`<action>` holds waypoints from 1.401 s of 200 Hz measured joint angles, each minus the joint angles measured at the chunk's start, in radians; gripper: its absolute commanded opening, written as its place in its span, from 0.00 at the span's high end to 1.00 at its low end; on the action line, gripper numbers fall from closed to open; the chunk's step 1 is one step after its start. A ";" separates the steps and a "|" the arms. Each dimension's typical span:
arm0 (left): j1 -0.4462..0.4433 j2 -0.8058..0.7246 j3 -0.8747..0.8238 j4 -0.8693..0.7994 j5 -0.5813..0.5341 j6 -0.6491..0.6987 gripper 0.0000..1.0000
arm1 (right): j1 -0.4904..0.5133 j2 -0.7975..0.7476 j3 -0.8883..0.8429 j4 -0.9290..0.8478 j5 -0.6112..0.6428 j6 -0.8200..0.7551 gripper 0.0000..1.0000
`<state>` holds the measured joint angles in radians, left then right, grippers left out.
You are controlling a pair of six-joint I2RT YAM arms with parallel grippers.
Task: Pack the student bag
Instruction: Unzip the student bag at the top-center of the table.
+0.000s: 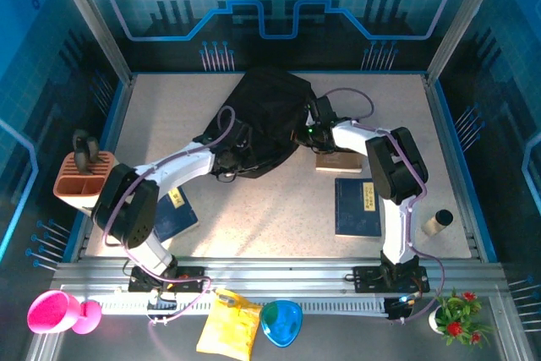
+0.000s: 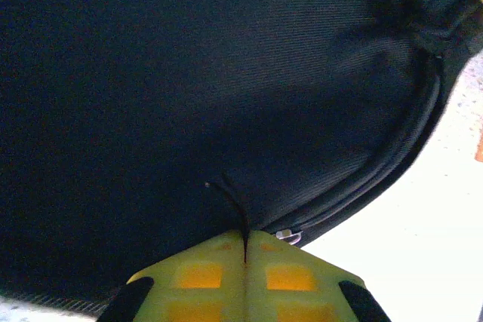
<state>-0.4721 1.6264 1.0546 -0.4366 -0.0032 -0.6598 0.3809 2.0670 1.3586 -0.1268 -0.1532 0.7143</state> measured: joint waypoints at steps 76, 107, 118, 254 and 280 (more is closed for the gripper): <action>0.028 -0.032 -0.023 0.027 0.050 0.080 1.00 | 0.006 -0.174 -0.102 -0.046 -0.012 0.107 0.30; 0.028 -0.033 -0.023 0.046 0.073 0.118 1.00 | 0.074 -0.278 -0.161 -0.068 -0.001 0.228 0.22; 0.028 -0.036 -0.024 0.055 0.080 0.127 1.00 | 0.109 -0.278 -0.165 -0.066 0.000 0.267 0.21; 0.045 -0.147 -0.083 -0.002 -0.131 0.146 1.00 | 0.219 -0.084 -0.048 -0.130 0.112 0.357 0.82; 0.064 -0.160 -0.107 -0.016 -0.190 0.147 1.00 | 0.219 -0.084 -0.046 -0.137 0.136 0.317 0.83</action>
<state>-0.4076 1.4666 0.9474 -0.4530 -0.1936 -0.5129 0.5995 1.9827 1.3128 -0.2642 -0.0170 1.0317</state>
